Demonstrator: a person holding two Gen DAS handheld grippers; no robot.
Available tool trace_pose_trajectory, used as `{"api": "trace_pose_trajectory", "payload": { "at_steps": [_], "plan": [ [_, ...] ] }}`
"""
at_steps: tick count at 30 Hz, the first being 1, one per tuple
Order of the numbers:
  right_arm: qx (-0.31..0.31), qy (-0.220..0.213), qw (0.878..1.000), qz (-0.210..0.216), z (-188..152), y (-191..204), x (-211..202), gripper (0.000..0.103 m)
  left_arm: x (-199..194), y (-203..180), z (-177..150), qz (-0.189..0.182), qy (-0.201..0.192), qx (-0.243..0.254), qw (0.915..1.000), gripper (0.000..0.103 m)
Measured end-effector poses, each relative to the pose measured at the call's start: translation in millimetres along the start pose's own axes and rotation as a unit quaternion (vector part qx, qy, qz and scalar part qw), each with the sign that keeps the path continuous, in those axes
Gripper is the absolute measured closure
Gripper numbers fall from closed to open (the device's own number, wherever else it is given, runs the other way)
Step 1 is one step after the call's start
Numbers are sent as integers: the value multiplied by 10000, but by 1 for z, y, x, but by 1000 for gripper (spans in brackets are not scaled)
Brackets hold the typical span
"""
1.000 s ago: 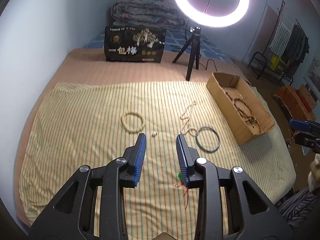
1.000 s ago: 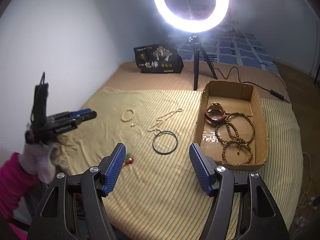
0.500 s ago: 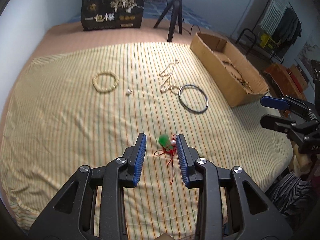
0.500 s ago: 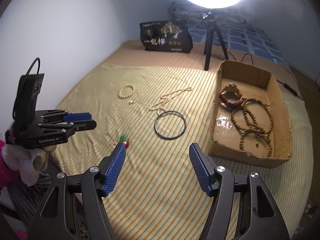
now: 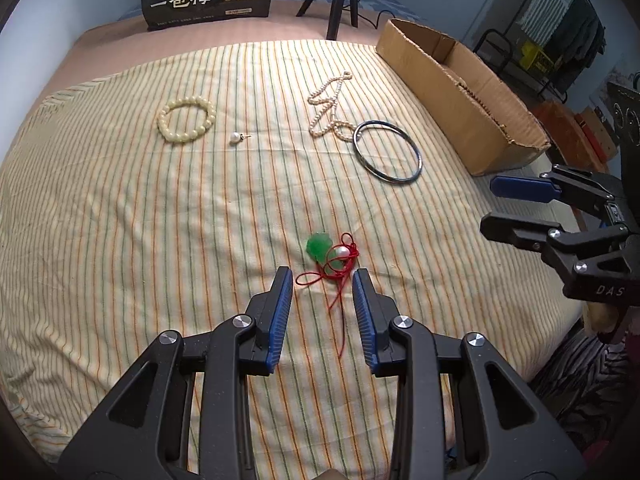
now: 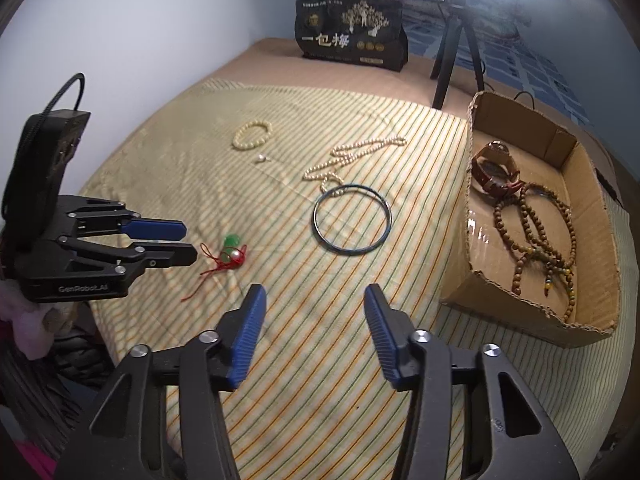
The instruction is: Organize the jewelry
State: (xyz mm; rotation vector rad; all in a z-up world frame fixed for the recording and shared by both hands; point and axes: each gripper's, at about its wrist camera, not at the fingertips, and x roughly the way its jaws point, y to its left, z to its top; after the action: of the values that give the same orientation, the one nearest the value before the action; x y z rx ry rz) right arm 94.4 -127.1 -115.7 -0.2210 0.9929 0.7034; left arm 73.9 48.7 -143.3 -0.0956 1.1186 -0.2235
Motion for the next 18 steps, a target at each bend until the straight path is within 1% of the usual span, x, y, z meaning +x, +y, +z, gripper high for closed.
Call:
{"api": "trace_pose_trajectory", "payload": {
  "at_steps": [7, 11, 15, 18],
  "plan": [
    [-45, 121, 9999, 39, 1, 4, 13, 56, 11, 7, 12, -61, 54, -181, 9998, 72],
    [2, 147, 9999, 28, 5, 3, 19, 56, 23, 3, 16, -9, 155, -101, 9998, 72],
    [86, 174, 9998, 44, 7, 0, 23, 59, 34, 1, 18, 25, 258, -74, 9996, 72],
    [103, 176, 9998, 60, 8, -1, 24, 59, 33, 1, 17, -44, 256, -118, 9996, 72]
  ]
}}
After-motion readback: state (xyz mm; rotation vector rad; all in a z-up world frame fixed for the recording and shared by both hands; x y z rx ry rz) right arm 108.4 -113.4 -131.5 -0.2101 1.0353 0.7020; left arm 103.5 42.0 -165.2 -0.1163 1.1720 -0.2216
